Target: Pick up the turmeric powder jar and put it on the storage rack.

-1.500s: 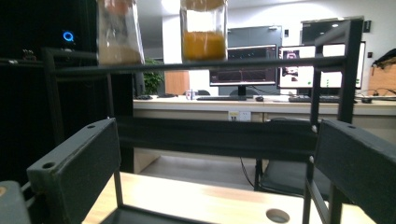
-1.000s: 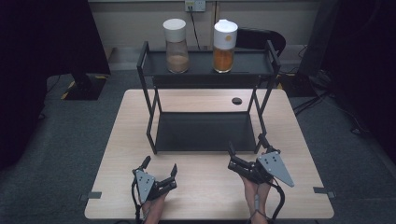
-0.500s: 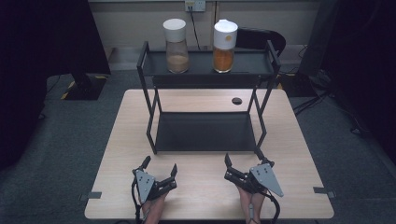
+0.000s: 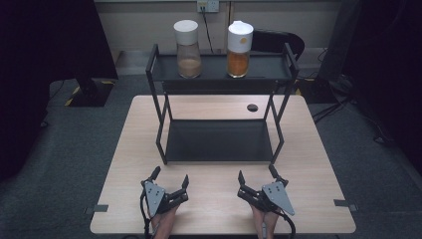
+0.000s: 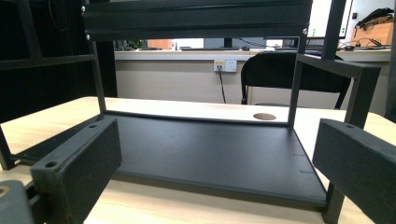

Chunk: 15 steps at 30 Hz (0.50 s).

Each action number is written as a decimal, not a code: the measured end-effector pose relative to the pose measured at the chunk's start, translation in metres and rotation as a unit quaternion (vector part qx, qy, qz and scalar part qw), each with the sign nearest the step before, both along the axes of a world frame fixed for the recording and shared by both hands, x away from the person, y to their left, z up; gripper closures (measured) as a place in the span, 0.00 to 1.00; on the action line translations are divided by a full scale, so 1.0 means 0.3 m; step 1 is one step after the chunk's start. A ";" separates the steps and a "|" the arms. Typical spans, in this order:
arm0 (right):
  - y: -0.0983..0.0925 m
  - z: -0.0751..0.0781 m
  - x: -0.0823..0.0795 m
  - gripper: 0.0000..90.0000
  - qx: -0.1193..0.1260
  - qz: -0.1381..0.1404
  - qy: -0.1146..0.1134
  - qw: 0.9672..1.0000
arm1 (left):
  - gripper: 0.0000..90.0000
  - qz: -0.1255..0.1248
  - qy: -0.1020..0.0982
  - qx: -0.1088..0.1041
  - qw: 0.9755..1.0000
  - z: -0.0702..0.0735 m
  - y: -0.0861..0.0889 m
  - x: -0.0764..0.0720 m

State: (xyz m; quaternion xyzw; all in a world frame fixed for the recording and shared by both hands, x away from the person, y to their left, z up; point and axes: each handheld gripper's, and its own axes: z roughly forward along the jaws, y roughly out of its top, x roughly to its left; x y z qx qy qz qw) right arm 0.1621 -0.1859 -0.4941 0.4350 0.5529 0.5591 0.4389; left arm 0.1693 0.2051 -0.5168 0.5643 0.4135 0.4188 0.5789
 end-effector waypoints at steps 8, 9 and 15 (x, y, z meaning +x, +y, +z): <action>0.002 -0.039 -0.006 0.00 -0.009 -0.003 0.001 1.000 | 0.02 0.000 0.000 0.000 1.000 0.000 0.000 0.000; 0.002 -0.045 -0.005 0.00 -0.010 -0.003 0.000 1.000 | 0.02 0.000 0.000 0.000 1.000 0.000 0.000 0.000; 0.002 -0.053 0.000 0.00 -0.010 -0.007 0.004 1.000 | 0.02 0.000 0.000 0.000 1.000 0.000 0.000 0.000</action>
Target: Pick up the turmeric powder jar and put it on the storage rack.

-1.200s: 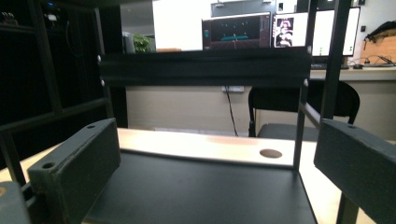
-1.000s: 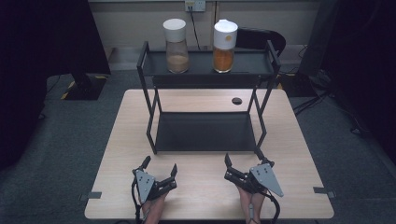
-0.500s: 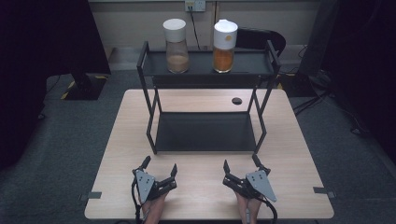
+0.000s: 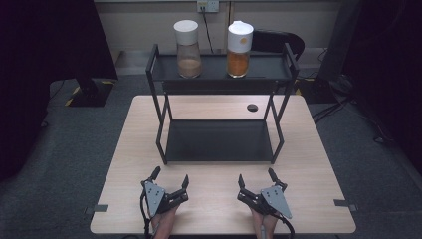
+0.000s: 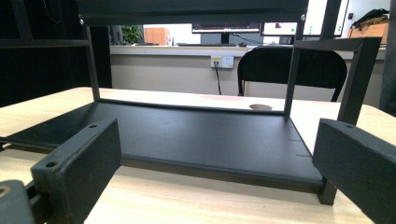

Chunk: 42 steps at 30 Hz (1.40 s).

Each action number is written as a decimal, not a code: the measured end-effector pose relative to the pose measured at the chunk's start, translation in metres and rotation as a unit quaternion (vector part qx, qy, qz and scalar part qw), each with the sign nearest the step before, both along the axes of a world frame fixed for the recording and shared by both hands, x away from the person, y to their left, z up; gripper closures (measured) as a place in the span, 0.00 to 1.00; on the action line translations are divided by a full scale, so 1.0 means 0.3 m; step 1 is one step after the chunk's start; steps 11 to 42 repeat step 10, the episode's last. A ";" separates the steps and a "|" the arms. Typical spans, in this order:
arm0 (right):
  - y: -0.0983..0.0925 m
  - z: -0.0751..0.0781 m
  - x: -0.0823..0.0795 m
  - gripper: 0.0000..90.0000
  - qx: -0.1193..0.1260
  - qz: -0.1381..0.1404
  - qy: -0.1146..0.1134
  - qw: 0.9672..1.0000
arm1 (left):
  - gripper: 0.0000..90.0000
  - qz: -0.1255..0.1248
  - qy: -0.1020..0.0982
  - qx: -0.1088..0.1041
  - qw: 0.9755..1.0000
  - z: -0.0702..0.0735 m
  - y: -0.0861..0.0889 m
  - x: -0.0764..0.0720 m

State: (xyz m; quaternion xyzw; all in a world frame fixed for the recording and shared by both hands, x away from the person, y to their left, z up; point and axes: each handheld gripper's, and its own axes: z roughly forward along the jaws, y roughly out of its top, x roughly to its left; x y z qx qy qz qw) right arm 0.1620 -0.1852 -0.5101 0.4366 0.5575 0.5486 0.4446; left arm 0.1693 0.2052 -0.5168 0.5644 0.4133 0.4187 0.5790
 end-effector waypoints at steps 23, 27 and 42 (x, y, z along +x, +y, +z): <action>-0.001 -0.015 -0.007 0.01 0.005 -0.001 -0.012 1.000 | 0.02 0.000 0.000 0.000 1.000 0.000 0.000 0.000; -0.001 -0.015 -0.007 0.01 0.005 -0.001 -0.012 1.000 | 0.02 0.000 0.000 0.000 1.000 0.000 0.000 0.000; -0.001 -0.015 -0.007 0.01 0.005 -0.001 -0.012 1.000 | 0.02 0.000 0.000 0.000 1.000 0.000 0.000 0.000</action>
